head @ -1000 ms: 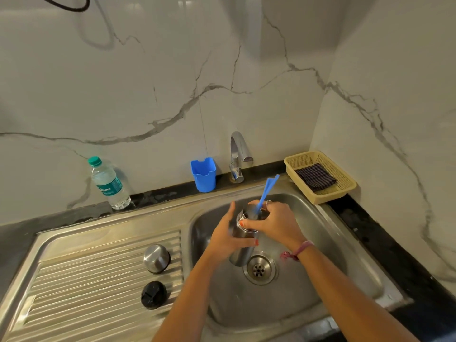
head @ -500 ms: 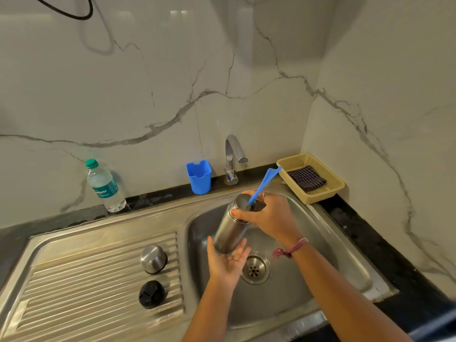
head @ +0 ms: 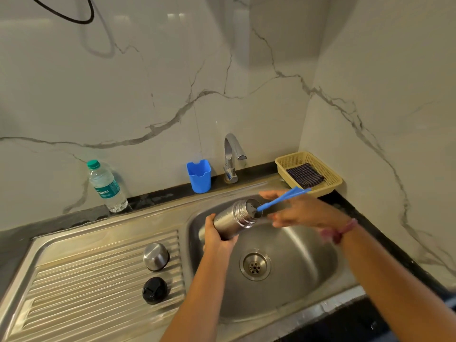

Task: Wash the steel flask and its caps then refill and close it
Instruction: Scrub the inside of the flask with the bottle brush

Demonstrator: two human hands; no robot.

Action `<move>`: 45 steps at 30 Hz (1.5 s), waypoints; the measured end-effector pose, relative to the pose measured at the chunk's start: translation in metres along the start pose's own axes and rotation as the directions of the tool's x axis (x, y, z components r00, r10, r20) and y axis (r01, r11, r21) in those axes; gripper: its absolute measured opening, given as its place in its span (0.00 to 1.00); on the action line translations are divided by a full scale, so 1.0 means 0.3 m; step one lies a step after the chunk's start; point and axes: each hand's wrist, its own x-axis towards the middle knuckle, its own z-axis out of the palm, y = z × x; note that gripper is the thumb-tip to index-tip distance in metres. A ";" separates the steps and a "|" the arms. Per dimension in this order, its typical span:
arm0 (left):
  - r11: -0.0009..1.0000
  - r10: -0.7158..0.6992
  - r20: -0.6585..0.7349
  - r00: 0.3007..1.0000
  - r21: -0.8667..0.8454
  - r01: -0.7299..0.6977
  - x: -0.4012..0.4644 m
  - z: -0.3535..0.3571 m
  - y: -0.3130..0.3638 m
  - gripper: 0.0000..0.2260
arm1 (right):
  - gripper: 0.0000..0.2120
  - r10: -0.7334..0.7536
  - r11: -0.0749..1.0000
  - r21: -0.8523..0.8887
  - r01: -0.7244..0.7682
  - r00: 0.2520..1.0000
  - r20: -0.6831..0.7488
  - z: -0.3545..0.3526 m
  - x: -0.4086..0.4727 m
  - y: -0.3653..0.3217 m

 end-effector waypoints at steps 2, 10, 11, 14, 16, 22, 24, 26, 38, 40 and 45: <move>1.000 0.025 -0.056 0.998 0.007 -0.025 0.008 -0.008 0.016 0.31 | 0.15 0.150 0.946 0.283 -0.156 0.988 0.043 -0.075 -0.042 -0.027; 0.998 0.055 -0.075 0.996 0.037 -0.053 0.035 -0.017 0.011 0.37 | 0.17 0.380 0.925 -0.146 -0.351 0.863 0.333 -0.111 -0.108 -0.145; 0.998 0.058 -0.058 0.997 0.038 -0.055 0.027 -0.016 0.009 0.35 | 0.13 0.383 0.921 -0.201 -0.334 0.872 0.304 -0.098 -0.103 -0.132; 0.998 0.061 -0.033 0.998 0.020 -0.060 0.033 -0.017 0.005 0.37 | 0.07 0.253 0.751 -0.647 -0.136 0.963 0.092 -0.043 -0.093 -0.053; 0.996 0.080 -0.043 0.996 0.045 -0.078 0.032 -0.016 0.002 0.39 | 0.10 0.057 0.408 -0.913 -0.007 0.998 0.017 0.015 -0.105 -0.006; 0.985 0.148 -0.011 0.989 0.086 -0.147 0.051 -0.007 0.004 0.38 | 0.17 -0.166 0.051 -0.997 0.065 0.985 0.056 0.126 -0.186 0.061; 0.981 0.172 -0.005 0.985 0.093 -0.171 0.060 -0.005 -0.001 0.40 | 0.17 -0.032 0.421 -0.907 0.001 0.999 -0.014 0.134 -0.179 0.054; 0.983 0.167 0.019 0.986 0.076 -0.168 0.064 -0.006 -0.003 0.41 | 0.15 0.225 0.755 -0.630 -0.180 0.974 -0.008 0.088 -0.148 0.033; 0.981 0.192 0.024 0.981 0.021 -0.193 0.079 0.017 -0.036 0.39 | 0.20 -0.130 0.117 -0.992 -0.046 0.990 -0.061 0.091 -0.179 0.084; 0.981 0.192 0.022 0.981 0.030 -0.192 0.081 0.015 -0.030 0.39 | 0.22 -0.164 0.057 -0.998 -0.017 0.986 -0.026 0.109 -0.167 0.109; 0.988 0.156 0.047 0.987 0.008 -0.157 0.080 -0.002 0.000 0.40 | 0.16 -0.052 0.357 -0.934 -0.027 0.997 -0.049 0.062 -0.195 0.071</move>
